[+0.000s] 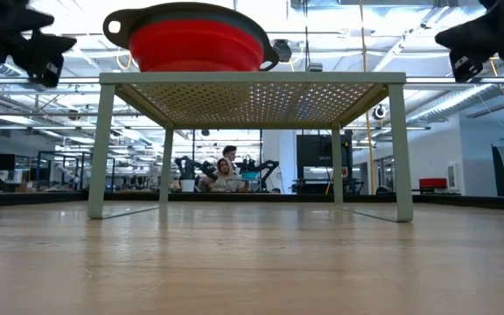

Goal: Pick & Place Fruit
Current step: Return to home position

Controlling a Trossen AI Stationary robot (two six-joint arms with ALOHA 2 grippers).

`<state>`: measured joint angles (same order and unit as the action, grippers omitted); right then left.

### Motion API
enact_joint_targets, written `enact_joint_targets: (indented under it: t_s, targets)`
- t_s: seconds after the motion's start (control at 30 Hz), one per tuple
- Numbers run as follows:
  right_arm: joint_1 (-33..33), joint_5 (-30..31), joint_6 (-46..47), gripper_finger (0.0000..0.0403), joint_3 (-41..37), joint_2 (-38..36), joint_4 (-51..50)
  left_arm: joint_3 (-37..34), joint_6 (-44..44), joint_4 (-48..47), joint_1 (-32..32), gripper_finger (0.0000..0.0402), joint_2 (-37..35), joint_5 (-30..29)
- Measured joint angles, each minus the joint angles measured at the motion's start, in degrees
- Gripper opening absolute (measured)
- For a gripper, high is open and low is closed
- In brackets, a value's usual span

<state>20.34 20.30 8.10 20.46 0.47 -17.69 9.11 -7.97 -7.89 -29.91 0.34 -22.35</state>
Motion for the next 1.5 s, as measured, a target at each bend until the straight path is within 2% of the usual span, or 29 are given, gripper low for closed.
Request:
enact_joint_targets:
  t_s: [0.17,0.37,0.57,0.83,1.03,1.5]
  targets:
    - [0.02,-1.09,1.12,0.0000,-2.65,0.00,-0.19,-3.43,-1.77,2.20,0.00,0.0173,0.02,0.03]
    - [0.02,-1.56,2.94,0.0000,-4.85,0.00,-0.22,-3.81,-0.37,1.68,0.00,0.0173,0.02,2.77]
    - [0.02,-9.92,-1.55,0.0000,-4.88,0.00,-0.40,-3.83,0.11,0.22,0.00,0.0173,0.02,3.30]
    - [0.02,-10.00,-2.82,0.0000,-6.02,0.00,-0.25,-3.83,0.57,0.39,0.00,0.0173,0.02,3.32]
    - [0.02,-10.04,-2.83,0.0000,-10.01,0.00,5.34,-3.83,0.75,0.41,0.00,0.0173,0.02,3.32]
    - [0.02,-10.02,-1.90,0.0000,-11.96,0.00,6.01,-3.83,1.51,0.45,0.00,0.0173,0.02,4.47]
